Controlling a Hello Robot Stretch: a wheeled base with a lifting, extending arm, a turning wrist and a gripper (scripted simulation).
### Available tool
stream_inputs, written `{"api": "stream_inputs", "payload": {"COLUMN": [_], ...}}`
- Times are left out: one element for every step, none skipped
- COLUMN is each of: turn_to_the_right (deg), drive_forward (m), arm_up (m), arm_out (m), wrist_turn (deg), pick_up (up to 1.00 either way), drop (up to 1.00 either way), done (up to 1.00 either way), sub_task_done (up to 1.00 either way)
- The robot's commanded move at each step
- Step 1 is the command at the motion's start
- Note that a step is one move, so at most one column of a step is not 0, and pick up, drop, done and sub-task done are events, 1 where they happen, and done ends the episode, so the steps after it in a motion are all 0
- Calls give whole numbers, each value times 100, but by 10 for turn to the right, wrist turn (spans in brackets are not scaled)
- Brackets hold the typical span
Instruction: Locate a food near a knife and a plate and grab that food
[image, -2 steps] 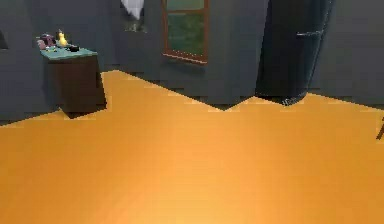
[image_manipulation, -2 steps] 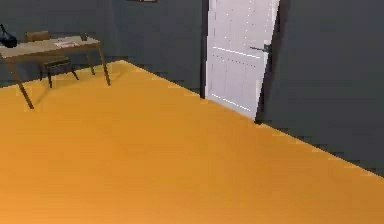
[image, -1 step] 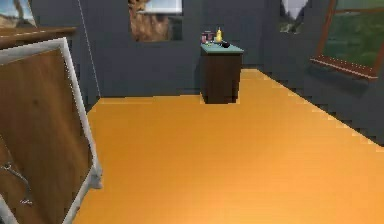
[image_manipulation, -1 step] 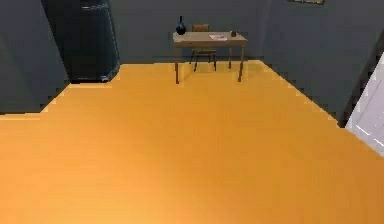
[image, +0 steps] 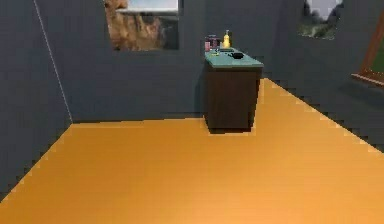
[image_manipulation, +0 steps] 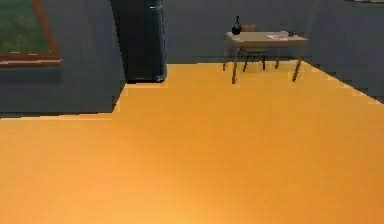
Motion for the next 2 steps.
{"api": "stream_inputs", "payload": {"turn_to_the_right": [-30,0], "drive_forward": [0,100], "arm_up": [0,0], "arm_out": [0,0], "wrist_turn": [0,0], "pick_up": [0,0], "drop": [0,0], "done": [0,0], "sub_task_done": [0,0]}}
